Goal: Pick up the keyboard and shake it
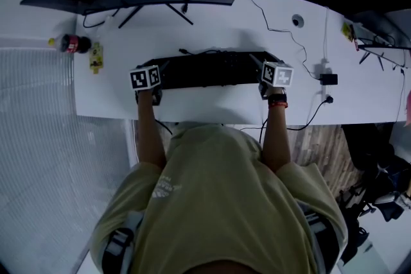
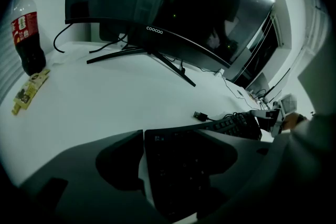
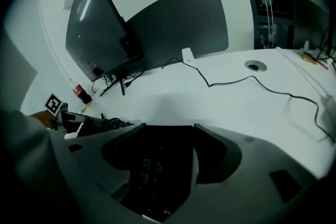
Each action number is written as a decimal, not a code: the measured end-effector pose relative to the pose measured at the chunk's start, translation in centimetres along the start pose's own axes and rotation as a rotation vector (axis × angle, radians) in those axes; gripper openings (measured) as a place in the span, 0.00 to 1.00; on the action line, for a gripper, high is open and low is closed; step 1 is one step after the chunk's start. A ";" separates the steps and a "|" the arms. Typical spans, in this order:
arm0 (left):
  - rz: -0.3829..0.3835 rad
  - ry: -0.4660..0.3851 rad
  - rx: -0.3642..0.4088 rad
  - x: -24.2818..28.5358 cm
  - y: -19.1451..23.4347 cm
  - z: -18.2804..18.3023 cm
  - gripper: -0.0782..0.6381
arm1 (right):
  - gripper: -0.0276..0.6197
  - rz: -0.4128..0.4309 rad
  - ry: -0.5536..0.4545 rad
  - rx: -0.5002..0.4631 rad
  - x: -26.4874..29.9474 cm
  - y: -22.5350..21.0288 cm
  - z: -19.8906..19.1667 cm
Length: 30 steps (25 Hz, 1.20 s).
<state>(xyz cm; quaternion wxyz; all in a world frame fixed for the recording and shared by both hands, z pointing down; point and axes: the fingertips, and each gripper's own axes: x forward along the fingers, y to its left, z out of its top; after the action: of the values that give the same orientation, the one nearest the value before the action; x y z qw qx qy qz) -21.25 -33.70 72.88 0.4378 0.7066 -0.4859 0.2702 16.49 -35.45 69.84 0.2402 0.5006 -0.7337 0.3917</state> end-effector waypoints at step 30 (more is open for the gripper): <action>0.043 0.017 -0.027 -2.7 -0.8 0.0 0.51 | 0.48 -0.103 0.039 -0.034 -1.5 1.2 1.7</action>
<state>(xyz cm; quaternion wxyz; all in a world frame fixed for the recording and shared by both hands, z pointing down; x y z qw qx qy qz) -21.57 -32.33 70.45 0.4455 0.6878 -0.5006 0.2790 16.02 -35.76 67.30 0.2830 0.5257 -0.7087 0.3760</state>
